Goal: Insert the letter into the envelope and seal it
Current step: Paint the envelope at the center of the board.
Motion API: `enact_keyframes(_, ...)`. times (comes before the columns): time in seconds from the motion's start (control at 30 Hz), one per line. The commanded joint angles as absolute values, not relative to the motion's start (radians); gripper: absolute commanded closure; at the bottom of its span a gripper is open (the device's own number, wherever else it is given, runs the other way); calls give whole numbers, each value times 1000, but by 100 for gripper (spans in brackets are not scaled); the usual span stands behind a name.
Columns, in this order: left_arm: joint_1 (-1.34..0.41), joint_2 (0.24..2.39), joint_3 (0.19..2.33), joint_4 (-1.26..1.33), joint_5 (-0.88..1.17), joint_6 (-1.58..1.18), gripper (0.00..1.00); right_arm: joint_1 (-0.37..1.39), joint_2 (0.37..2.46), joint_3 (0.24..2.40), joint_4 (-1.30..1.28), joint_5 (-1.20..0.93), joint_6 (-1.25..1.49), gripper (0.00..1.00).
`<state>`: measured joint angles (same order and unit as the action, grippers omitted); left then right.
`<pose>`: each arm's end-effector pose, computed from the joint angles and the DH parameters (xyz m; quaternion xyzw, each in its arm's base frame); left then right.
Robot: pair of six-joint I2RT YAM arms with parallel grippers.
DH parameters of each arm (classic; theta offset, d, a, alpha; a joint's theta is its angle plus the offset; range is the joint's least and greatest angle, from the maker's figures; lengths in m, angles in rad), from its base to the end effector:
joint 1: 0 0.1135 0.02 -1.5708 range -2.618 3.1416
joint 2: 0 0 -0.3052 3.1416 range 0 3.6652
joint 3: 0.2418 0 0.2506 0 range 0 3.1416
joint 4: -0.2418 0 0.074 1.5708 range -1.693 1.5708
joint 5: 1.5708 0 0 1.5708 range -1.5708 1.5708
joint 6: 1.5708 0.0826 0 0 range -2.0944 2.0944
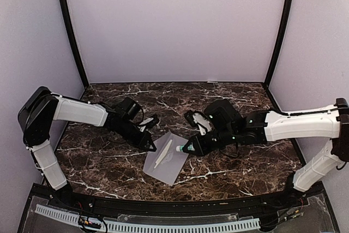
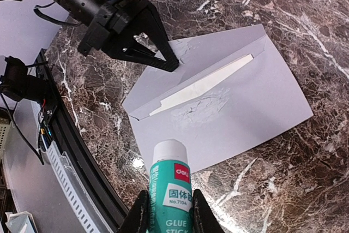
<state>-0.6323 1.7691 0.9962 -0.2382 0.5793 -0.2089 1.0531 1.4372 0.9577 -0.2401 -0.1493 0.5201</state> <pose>0.2735 -0.2564 0.1645 0.2707 0.8839 -0.3587 0.1295 0.1576 0.3015 0.2544 -0.2689 0.8681 0.3395 0.2427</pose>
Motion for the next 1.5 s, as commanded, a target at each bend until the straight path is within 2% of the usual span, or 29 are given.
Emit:
enact_keyframes(0.0,-675,1776,1016,-313,585,-141,100,1065,1488,981,-216,-107,541,97)
enact_keyframes(0.47,-703,1797,1036,-327,563,-128,100,1095,1699,1091,-296,-66,521,98)
enact_keyframes(1.47,-704,1803,1038,-324,555,-124,100,1118,1799,1140,-314,-3,516,98)
